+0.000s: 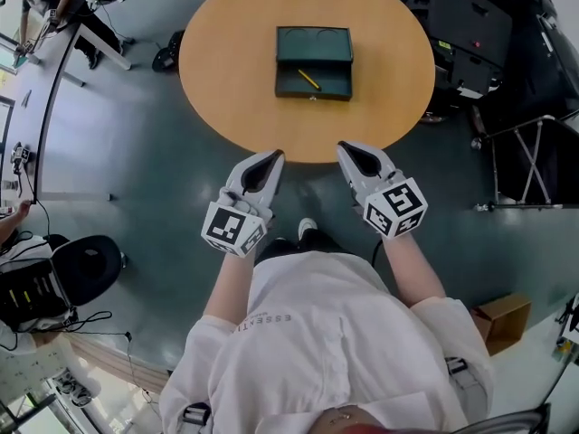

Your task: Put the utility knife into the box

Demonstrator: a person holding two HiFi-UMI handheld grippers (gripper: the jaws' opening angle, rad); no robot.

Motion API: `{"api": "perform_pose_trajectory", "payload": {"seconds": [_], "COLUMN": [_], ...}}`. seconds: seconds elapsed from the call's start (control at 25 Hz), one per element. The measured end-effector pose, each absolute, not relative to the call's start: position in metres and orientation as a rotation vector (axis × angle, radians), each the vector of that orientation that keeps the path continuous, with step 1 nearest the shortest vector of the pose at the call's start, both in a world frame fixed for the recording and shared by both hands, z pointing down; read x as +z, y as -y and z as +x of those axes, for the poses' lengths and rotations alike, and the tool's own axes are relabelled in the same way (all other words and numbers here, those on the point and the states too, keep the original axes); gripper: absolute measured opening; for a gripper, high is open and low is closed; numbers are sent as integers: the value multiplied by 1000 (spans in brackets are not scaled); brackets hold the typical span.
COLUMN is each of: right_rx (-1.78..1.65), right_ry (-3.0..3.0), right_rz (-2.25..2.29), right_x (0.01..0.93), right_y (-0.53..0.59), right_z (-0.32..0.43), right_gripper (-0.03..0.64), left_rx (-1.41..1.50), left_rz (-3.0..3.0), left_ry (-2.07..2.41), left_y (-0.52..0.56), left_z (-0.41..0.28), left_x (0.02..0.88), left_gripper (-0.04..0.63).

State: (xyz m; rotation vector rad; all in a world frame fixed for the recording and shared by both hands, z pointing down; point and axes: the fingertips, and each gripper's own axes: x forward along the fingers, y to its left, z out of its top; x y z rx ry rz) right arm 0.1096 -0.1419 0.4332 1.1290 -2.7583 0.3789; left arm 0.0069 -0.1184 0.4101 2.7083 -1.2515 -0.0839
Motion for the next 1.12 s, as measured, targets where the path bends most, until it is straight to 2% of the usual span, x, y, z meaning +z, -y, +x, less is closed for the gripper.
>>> {"api": "perform_pose_trajectory", "payload": {"seconds": [0.44,1.12], "right_rx": [415,351], "right_ry": [2736,2685], "right_rz": [1084,1247], "right_x": [446,437], "right_y": [66,-80], "right_z": [80,61], "right_gripper": [-6,-7], "left_rx": [-87,-98], "left_rz": [2661,2726], "left_ry": [1187,1112], "left_y": [56,-90], "left_z": [-12,-40], "left_x": [429,421], "left_gripper": [15,15]}}
